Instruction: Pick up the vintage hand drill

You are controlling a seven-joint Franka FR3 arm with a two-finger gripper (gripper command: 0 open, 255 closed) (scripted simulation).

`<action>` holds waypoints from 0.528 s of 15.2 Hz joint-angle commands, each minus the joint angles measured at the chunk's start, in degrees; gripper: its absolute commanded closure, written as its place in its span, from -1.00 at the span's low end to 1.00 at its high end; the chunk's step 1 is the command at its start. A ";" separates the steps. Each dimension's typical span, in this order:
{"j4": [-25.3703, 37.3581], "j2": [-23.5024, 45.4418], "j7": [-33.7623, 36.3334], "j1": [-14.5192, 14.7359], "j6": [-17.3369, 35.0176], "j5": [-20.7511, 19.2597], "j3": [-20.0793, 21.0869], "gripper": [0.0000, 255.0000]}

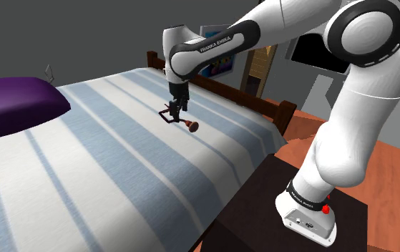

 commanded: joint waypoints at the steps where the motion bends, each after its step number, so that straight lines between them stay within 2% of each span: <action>1: -1.06 0.55 0.01 -0.02 1.64 -0.05 -0.02 -1.00; 5: -2.07 1.39 0.11 -0.02 3.49 -0.13 -0.04 -1.00; 6: -1.86 1.56 0.09 -0.03 3.44 -0.14 -0.05 1.00; 8: -1.83 1.57 0.06 -0.05 3.44 -0.14 -0.06 1.00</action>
